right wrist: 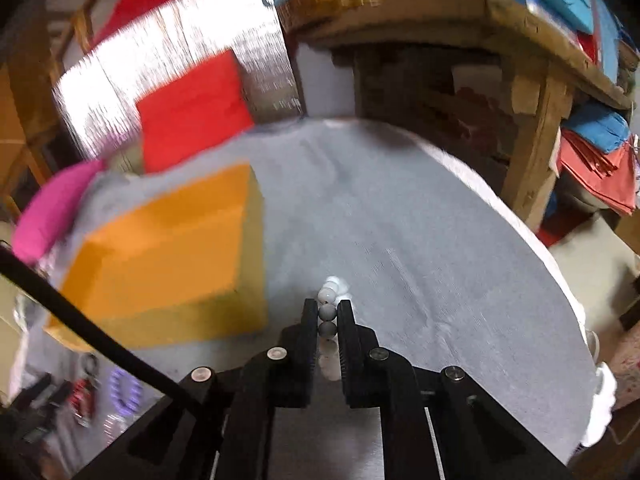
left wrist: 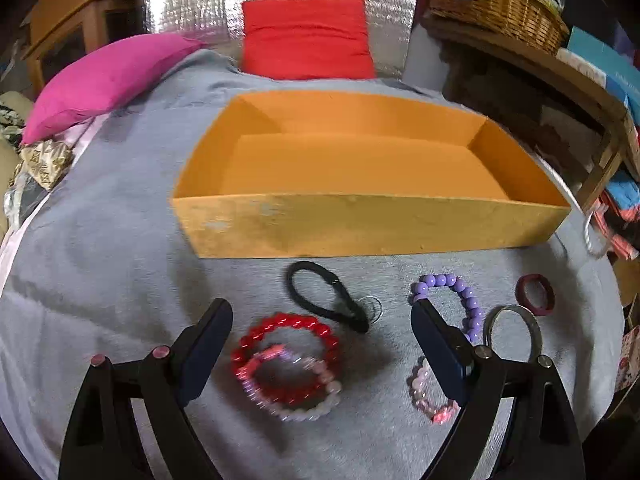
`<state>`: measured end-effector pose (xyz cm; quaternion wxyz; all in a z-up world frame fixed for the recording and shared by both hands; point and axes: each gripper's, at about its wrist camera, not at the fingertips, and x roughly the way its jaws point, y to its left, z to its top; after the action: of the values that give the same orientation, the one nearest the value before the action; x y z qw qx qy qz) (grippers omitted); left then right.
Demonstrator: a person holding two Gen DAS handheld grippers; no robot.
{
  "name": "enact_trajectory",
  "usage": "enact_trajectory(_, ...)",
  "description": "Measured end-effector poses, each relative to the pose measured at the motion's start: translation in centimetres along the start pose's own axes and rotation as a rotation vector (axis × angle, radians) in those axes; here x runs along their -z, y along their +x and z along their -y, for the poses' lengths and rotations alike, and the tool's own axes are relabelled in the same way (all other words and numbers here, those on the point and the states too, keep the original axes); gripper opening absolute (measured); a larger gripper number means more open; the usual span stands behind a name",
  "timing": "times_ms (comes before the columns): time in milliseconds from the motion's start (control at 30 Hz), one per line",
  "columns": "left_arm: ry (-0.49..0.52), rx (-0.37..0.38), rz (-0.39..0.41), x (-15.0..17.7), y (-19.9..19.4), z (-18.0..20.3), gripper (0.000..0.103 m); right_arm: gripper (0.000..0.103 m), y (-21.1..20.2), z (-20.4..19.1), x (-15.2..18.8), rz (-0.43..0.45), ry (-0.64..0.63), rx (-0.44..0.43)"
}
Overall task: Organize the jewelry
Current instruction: 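Grasp the white pearl bracelet with the right gripper while the left gripper grasps the black hair tie, then carry both held items into the orange box and open both grippers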
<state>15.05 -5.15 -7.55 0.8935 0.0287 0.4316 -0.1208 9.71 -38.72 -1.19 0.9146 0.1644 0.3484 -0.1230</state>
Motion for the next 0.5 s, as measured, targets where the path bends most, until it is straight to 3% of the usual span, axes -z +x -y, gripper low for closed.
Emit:
enact_trajectory(33, -0.003, 0.008, -0.009, 0.0, 0.3, 0.1, 0.088, 0.01, -0.5, -0.4, -0.2, 0.025, 0.008, -0.019)
enact_trajectory(133, -0.004, 0.052, -0.046, -0.1, 1.5, 0.4, 0.059, 0.01, -1.1, -1.4, -0.4, 0.062, 0.019, -0.064)
enact_trajectory(233, 0.003, 0.047, -0.051, 0.0, 2.1, 0.4, 0.045, 0.01, -1.1, -2.4, -0.2, 0.087, 0.022, -0.1)
enact_trajectory(300, 0.005, 0.062, -0.045, -0.2, 2.0, 0.3, 0.025, 0.01, -1.4, -3.3, -0.3, 0.104, 0.027, -0.133)
enact_trajectory(500, 0.021, 0.107, -0.012, -0.5, 1.2, 0.4, 0.022, 0.01, -1.0, -6.3, -0.6, 0.127, 0.012, -0.233)
